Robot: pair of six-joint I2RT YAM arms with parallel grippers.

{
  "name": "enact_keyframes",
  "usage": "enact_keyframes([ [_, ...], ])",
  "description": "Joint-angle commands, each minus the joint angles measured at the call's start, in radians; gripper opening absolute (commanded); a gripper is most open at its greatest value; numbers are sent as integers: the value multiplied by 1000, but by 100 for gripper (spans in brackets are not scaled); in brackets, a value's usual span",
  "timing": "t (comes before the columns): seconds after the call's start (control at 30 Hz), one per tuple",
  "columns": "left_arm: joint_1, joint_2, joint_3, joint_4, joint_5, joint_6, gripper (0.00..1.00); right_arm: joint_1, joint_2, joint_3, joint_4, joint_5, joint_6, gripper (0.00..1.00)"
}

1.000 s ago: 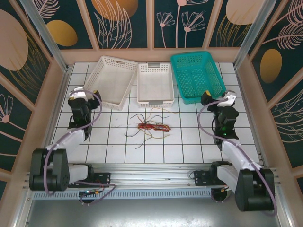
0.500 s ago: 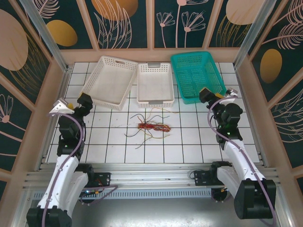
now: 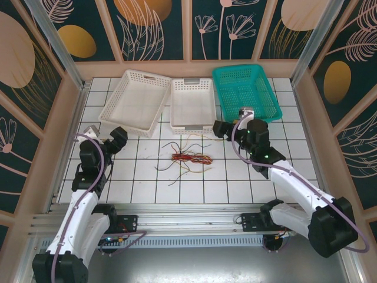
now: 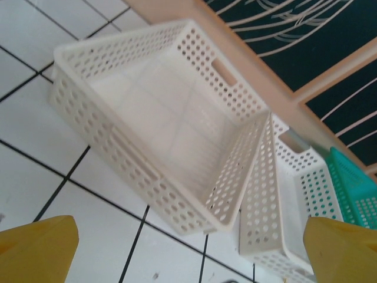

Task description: Untangle the cables

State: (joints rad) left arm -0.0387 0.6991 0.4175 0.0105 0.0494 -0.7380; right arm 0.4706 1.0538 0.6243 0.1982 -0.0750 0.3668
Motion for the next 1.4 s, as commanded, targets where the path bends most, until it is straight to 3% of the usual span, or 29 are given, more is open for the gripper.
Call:
enact_keyframes([
  [0.0, -34, 10, -17, -54, 20, 12, 98, 52, 9, 41, -55, -6, -39, 97],
  [0.3, -212, 112, 7, -37, -177, 46, 98, 180, 112, 65, -70, -57, -37, 97],
  [0.43, -338, 189, 81, -73, -336, 92, 97, 216, 145, 60, -75, -64, -29, 97],
  [0.6, -464, 320, 152, -58, -426, 125, 98, 235, 141, 27, -61, -98, -10, 97],
  [0.83, -572, 518, 253, -11, -447, 146, 99, 241, 130, -8, -71, -117, -4, 96],
  [1.0, -586, 565, 229, 110, -327, 143, 99, 241, 129, -34, -94, -103, 12, 97],
  [1.1, -598, 581, 203, 166, -278, 121, 98, 241, 154, -38, -116, -98, 26, 94],
  [1.37, -706, 708, 261, 165, -298, 96, 98, 241, 231, -45, -119, -99, 69, 80],
])
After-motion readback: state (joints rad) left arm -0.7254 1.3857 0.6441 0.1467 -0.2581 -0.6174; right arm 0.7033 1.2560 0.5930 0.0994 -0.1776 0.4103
